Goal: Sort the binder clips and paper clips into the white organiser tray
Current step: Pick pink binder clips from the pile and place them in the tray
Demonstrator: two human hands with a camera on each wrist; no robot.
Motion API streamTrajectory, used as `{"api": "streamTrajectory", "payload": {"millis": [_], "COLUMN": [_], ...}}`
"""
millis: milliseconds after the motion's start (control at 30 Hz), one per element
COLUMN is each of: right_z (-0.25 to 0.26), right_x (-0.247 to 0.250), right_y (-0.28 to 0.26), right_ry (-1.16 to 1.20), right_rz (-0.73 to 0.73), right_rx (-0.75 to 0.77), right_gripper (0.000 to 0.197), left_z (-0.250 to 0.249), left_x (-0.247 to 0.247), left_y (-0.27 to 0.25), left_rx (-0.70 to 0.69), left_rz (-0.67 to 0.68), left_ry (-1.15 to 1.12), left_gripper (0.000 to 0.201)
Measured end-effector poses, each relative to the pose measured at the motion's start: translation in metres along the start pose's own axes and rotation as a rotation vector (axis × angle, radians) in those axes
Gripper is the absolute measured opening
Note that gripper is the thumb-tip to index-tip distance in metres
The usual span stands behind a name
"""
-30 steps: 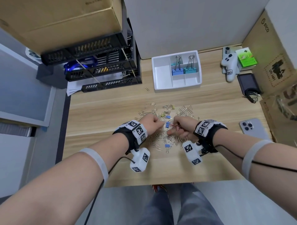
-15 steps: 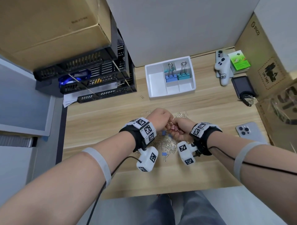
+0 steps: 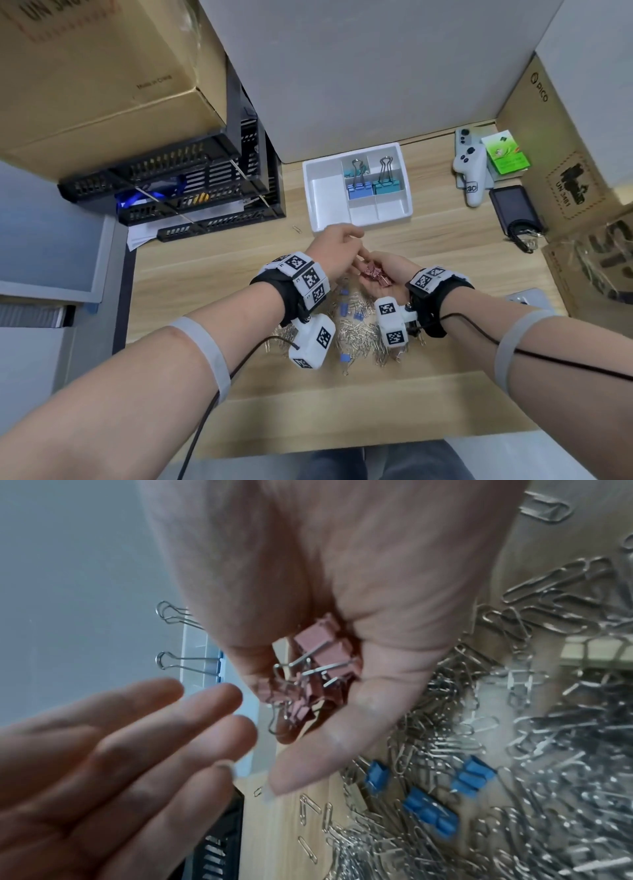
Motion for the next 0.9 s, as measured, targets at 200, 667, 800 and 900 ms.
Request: {"api": "streamTrajectory", "payload": {"millis": [200,667,800,900], "right_z": [0.067,0.286,0.29,0.282], "right_x": [-0.006,-0.014,-0.025,-0.026], "right_y": [-0.005,-0.038,-0.025,-0.007], "right_ry": [0.066,0.123,0.121,0.007], "right_rz": [-0.044,-0.215,-0.182,-0.197], "right_rx": [0.127,0.433,0.38,0.295], "right_gripper": [0.017,0.011,0.014,0.012], "left_z": [-0.025,-0.01,-0.006,-0.004], "left_x": [0.061,0.102,0.099,0.098], "left_y": [0.04,0.103,0.113,0.119], "left_rx": [0.0,0.246,0.267,0.249], "left_rz": [-0.246,-0.232,-0.257,-0.272], "left_ry": [0.067,0.414,0.455,0.471], "left_gripper": [0.021,0.016,0.031,0.029]}}
Point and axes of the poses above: each hand's wrist, its own y-axis towards the middle knuckle, its own x-axis out of the back of the hand, z = x × y, the point moved 10 cm from there along y, towards the middle knuckle, and after that the axes turned 7 degrees about -z, right-handed, at the moved point
